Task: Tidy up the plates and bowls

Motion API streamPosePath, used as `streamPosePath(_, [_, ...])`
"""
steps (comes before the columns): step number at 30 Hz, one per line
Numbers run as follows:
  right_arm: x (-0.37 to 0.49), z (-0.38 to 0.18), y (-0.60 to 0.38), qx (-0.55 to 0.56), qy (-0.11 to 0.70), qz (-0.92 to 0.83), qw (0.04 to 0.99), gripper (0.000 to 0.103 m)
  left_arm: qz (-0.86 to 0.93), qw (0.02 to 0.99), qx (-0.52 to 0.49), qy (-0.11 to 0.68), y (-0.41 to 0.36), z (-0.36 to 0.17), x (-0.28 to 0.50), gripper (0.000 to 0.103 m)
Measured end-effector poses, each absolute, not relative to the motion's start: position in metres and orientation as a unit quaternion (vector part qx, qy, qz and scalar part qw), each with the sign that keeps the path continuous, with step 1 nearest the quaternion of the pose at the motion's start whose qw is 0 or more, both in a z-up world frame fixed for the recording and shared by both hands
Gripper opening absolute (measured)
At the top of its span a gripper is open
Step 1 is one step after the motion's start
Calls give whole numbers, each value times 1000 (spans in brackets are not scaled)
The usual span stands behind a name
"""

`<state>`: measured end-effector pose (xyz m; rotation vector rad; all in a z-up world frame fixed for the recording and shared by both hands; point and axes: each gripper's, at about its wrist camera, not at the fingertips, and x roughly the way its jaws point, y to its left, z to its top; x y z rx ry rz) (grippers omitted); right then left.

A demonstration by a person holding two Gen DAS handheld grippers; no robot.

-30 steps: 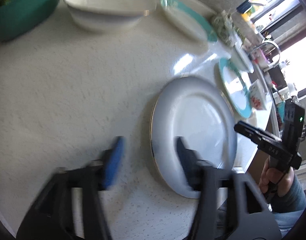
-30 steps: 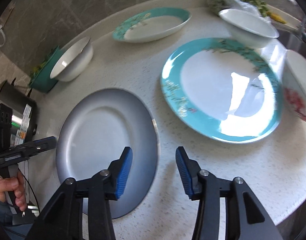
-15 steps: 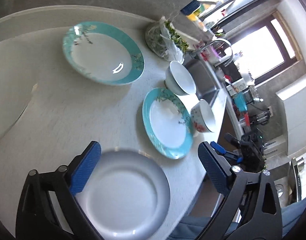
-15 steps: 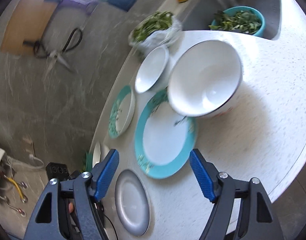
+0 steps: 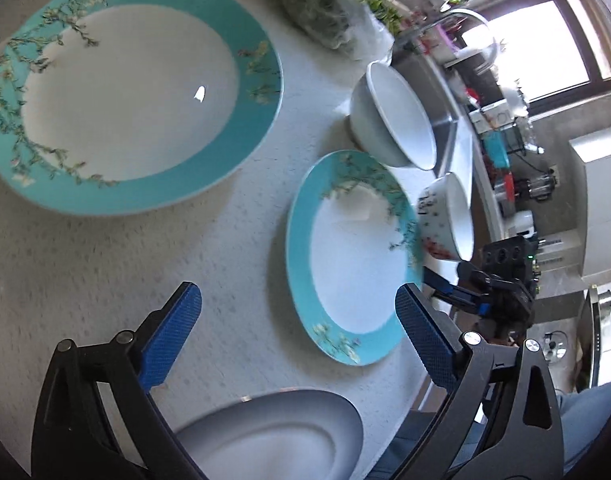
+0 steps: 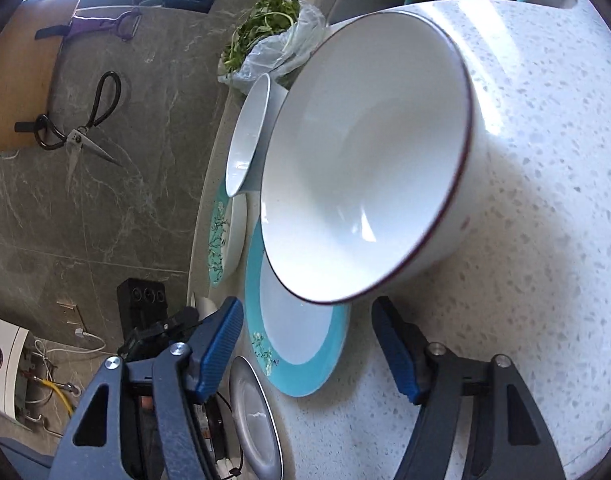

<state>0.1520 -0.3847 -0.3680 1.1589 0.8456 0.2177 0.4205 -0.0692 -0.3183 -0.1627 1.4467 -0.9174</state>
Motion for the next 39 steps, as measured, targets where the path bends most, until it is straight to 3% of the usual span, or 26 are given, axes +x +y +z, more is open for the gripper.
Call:
streamPosePath(4, [155, -370, -386, 534, 386, 105, 745, 64, -407, 648, -43, 643, -82, -325, 425, 96])
streamPosePath(10, [159, -372, -385, 539, 390, 106, 739, 62, -415, 642, -44, 643, -87, -334, 432, 80])
streamPosePath(14, [164, -373, -386, 545, 387, 105, 736, 62, -423, 638, -46, 642, -95, -336, 438, 65])
streamPosePath(17, [169, -373, -384, 539, 394, 99, 738, 58, -429, 631, -33, 645, -103, -338, 439, 39])
streamPosePath(19, [172, -374, -385, 542, 397, 95, 734, 52, -431, 626, -22, 649, -107, -340, 438, 30])
streamPosePath(25, [173, -382, -387, 549, 413, 83, 722, 32, -435, 621, -2, 652, -116, -340, 437, 27])
streamPosePath(30, [176, -385, -388, 546, 430, 73, 715, 12, -416, 635, 13, 651, -112, -341, 438, 11])
streamPosePath(39, [176, -382, -386, 533, 444, 60, 717, 10, -406, 654, 45, 637, -116, -335, 429, 11])
